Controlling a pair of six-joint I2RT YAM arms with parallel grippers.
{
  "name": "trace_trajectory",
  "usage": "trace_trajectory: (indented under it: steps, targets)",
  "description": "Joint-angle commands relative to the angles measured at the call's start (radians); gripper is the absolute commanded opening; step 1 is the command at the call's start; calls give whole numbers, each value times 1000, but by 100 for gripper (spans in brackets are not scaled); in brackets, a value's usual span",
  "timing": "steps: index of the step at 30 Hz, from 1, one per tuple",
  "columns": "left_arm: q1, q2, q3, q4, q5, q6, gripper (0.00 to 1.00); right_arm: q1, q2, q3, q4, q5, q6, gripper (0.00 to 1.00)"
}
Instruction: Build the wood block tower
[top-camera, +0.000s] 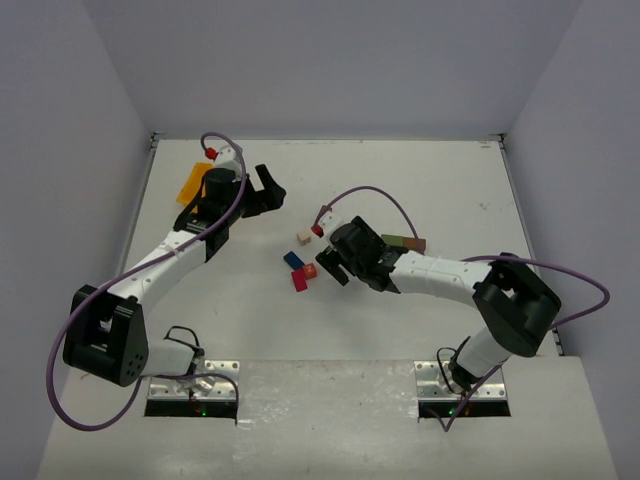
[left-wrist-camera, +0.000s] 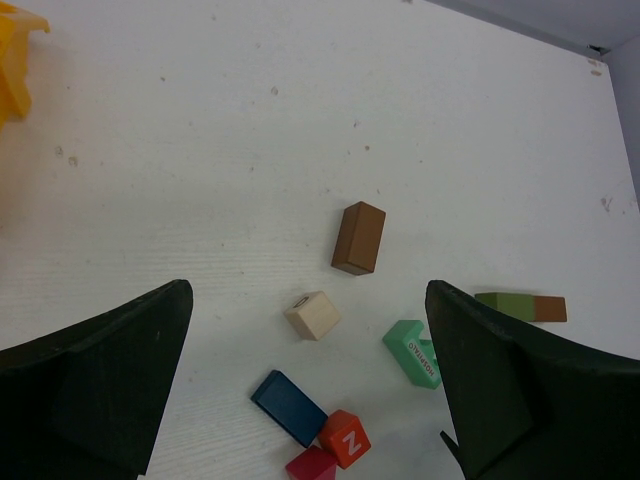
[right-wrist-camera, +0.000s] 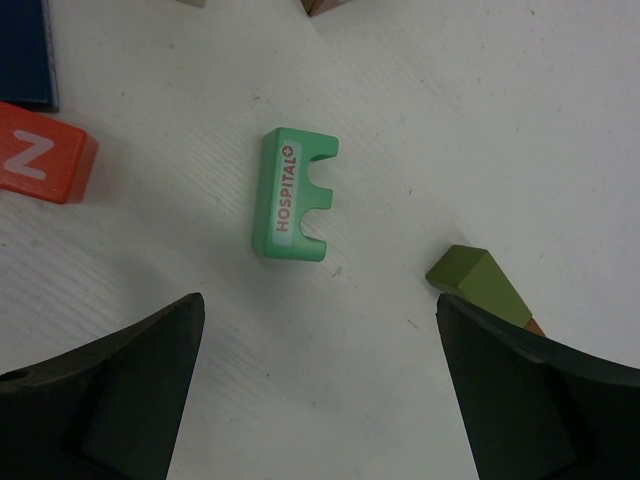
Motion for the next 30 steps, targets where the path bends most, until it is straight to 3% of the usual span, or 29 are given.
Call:
trace_trajectory:
  steps: [1, 30]
  targets:
    - [13, -17, -9, 60, 9, -3, 100, 4, 5, 14, 77, 6, 26, 99]
    - [13, 27, 8, 65, 36, 8, 100, 0, -83, -59, 97, -20, 57, 99]
